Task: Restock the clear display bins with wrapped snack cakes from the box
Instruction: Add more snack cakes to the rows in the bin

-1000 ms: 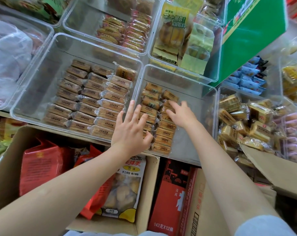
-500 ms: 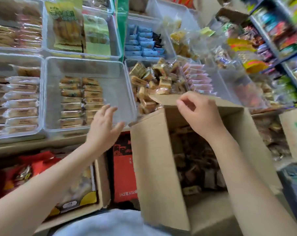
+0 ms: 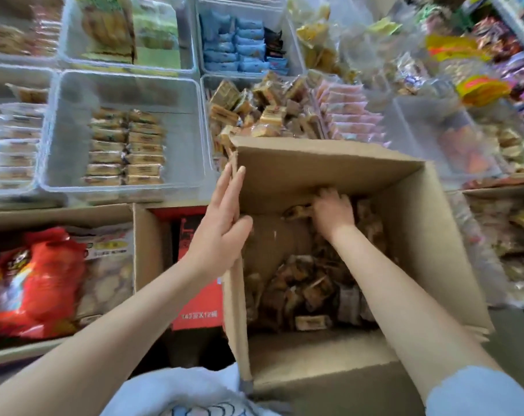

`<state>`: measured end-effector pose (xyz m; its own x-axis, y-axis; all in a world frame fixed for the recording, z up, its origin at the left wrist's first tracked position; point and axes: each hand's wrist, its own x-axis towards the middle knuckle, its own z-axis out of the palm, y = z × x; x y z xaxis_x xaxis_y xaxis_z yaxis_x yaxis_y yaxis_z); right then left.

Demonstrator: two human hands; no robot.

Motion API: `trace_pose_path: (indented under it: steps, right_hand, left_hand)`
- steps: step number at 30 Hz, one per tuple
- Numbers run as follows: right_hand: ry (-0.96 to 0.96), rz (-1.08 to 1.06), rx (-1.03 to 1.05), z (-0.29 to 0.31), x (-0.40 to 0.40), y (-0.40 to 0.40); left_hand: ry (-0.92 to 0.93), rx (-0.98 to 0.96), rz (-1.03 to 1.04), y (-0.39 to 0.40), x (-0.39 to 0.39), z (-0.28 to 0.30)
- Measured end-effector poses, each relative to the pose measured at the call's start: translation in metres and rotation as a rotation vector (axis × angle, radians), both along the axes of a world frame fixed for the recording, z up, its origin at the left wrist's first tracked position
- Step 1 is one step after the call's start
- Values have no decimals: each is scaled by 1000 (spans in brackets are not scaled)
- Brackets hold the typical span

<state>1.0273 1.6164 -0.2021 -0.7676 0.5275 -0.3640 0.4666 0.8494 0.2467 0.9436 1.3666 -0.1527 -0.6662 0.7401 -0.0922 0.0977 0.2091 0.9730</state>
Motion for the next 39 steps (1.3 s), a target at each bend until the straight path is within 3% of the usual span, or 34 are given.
trace_pose_path:
  steps: [3,7,11,15,18,21,22,25,29,32,35,37,39]
  right_hand:
    - [-137,63,217,-35,3,13]
    - [-208,134,326,-54,5,21]
    - [-215,183,361,-57,12,25]
    - [-84,238,280,-52,18,32]
    - [181,152,-68,-31,12,20]
    - [435,-375,-865,21,5,-7]
    - [479,-464,-1099,38,5,-16]
    - [572,-522,-1612,83,5,-37]
    - [671,-438,-1901,124,-15,-62]
    - [723,-308,-1898,147,-47,-87]
    - [748,-257,-1759,161,-91,-116]
    - [719,-173,-1557,162,-125,-135]
    - [675,2,-1187,153,-161,-156]
  left_hand:
    - [1,-19,30,4,6,3]
    - [-16,10,43,7,5,1]
    - [-29,42,67,9,6,-1]
    - [-21,40,74,8,7,-2]
    - [-18,34,76,7,6,0]
    - [-23,31,61,6,5,1]
    - [-18,30,50,5,4,2]
    - [-33,5,13,-1,-4,5]
    - [-57,-25,2,-18,-25,12]
    - [65,-141,138,-45,-52,-3]
    - [368,-404,244,-87,-89,-35]
    - [540,-597,240,-115,-113,-58]
    - [595,-775,183,-139,-132,-75]
